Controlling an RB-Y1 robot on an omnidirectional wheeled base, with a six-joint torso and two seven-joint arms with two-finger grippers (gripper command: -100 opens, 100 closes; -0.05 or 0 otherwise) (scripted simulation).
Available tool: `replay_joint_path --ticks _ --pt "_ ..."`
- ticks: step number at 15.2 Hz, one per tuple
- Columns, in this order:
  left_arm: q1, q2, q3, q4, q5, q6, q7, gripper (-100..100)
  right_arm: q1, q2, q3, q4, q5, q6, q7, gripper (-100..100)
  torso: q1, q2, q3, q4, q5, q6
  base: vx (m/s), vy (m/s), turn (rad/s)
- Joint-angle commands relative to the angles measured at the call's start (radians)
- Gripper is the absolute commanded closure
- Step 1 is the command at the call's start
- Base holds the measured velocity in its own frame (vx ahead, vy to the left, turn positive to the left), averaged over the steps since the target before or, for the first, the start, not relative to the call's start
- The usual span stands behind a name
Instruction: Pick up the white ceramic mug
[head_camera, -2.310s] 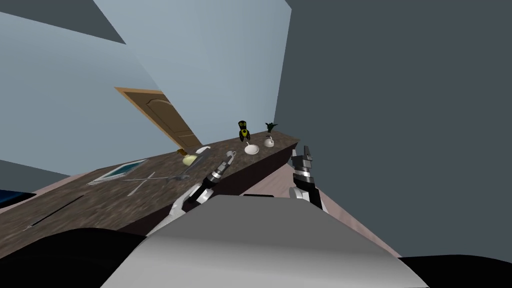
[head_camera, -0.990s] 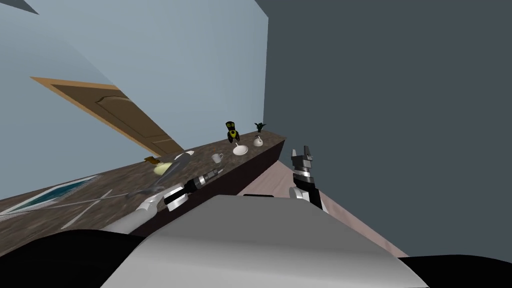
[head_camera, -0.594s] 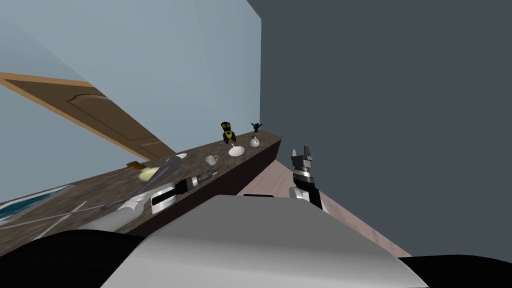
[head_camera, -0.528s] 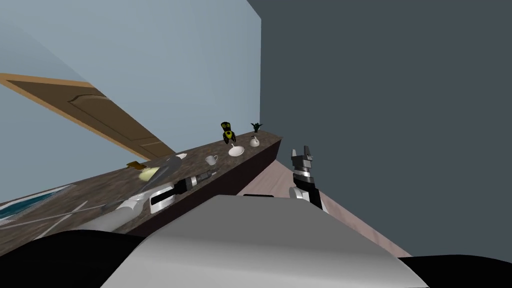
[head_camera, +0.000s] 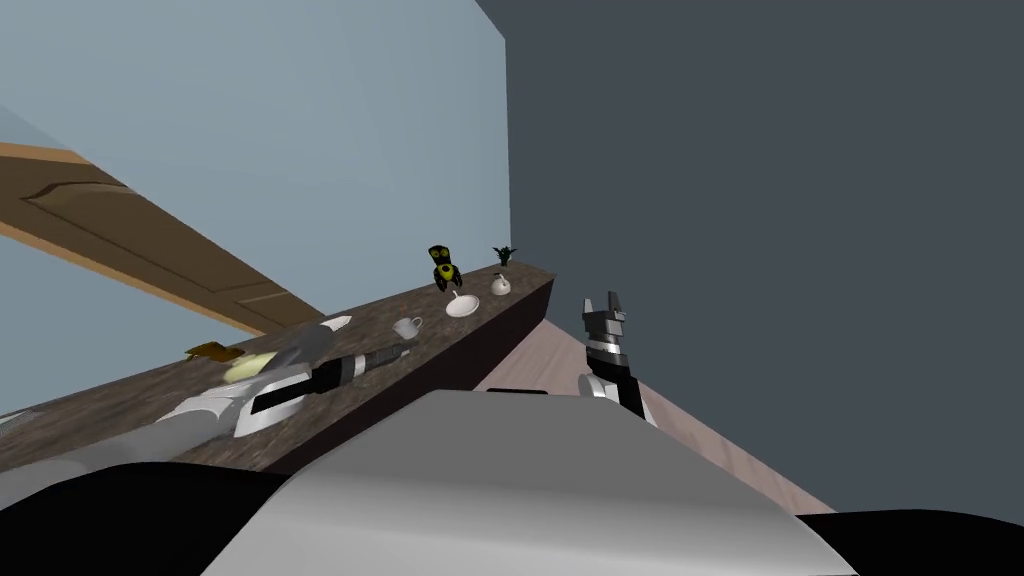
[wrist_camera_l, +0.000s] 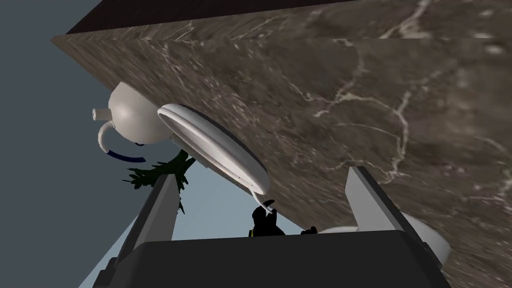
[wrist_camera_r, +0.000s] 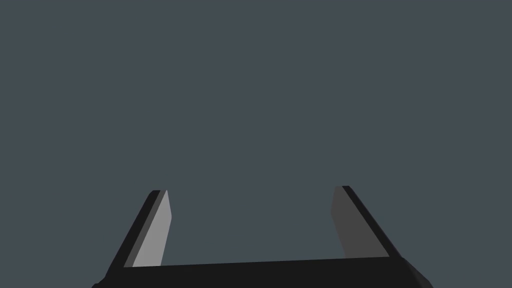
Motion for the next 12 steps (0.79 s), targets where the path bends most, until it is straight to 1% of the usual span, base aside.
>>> replay_joint_path --ticks 1,2,3,4,5,6,7,8,9,10,11,12 --pt "0.022 0.030 0.001 -0.006 0.008 0.010 0.001 -100 0.000 0.000 0.000 0.000 0.000 0.000 0.000 0 0.000 0.000 0.000 0.000 0.000 0.000 0.029 -0.029 -0.050" --pt "0.023 0.061 -0.028 0.046 0.002 -0.005 0.027 -100 0.000 0.000 0.000 0.000 0.000 0.000 0.000 0 0.001 0.001 0.000 0.000 0.000 0.000 0.042 -0.036 -0.117" --pt "0.023 0.077 -0.028 0.046 0.002 -0.005 0.027 -100 0.000 0.000 0.000 0.000 0.000 0.000 0.000 0 0.001 0.000 0.000 0.000 0.000 0.000 0.049 -0.038 -0.145" --pt "0.025 0.100 -0.057 0.092 -0.003 -0.020 0.053 -100 0.000 0.000 0.000 0.000 0.000 0.000 0.000 0 0.001 0.000 0.000 0.000 0.000 0.000 0.064 -0.046 -0.188" --pt "0.025 0.121 -0.057 0.096 -0.003 -0.020 0.053 -100 0.000 0.000 0.000 0.000 0.000 0.000 0.000 0 0.000 -0.001 -0.001 0.000 0.000 0.000 0.073 -0.044 -0.153" --pt "0.025 0.122 -0.057 0.096 -0.003 -0.020 0.053 -100 0.000 0.000 0.000 0.000 0.000 0.000 0.000 0 0.000 -0.002 -0.001 0.000 0.000 0.000 0.053 -0.018 -0.047" --pt "0.028 0.162 -0.087 0.126 -0.009 -0.033 0.077 -100 0.000 0.000 0.000 0.000 0.000 0.000 0.000 0 0.001 -0.001 -0.001 0.000 0.000 0.000 0.065 -0.011 -0.134" --pt "0.028 0.162 -0.087 0.145 -0.009 -0.033 0.077 -100 0.000 0.000 0.000 0.000 0.000 0.000 0.000 0 0.002 -0.002 -0.001 0.000 0.000 0.000 0.070 -0.002 -0.141" --pt "0.033 0.188 -0.116 0.190 -0.015 -0.046 0.101 -100 0.000 0.000 0.000 0.000 0.000 0.000 0.000 0 0.002 -0.002 -0.001 0.000 0.001 0.000 0.085 0.000 -0.179" --pt "0.033 0.197 -0.116 0.190 -0.015 -0.046 0.101 -100 0.000 0.000 0.000 0.000 0.000 0.000 0.000 0 0.003 -0.003 -0.001 -0.001 0.001 0.000 0.085 0.002 -0.149" --pt "0.033 0.197 -0.116 0.190 -0.015 -0.046 0.101 -100 0.000 0.000 0.000 0.000 0.000 0.000 0.000 0 0.003 -0.003 -0.002 -0.001 0.001 0.000 0.058 0.004 -0.044" --pt "0.039 0.228 -0.145 0.233 -0.021 -0.058 0.123 -100 0.000 0.000 0.000 0.000 0.000 0.000 0.000 0 0.003 -0.002 -0.001 0.000 0.001 0.000 0.062 0.001 -0.095"
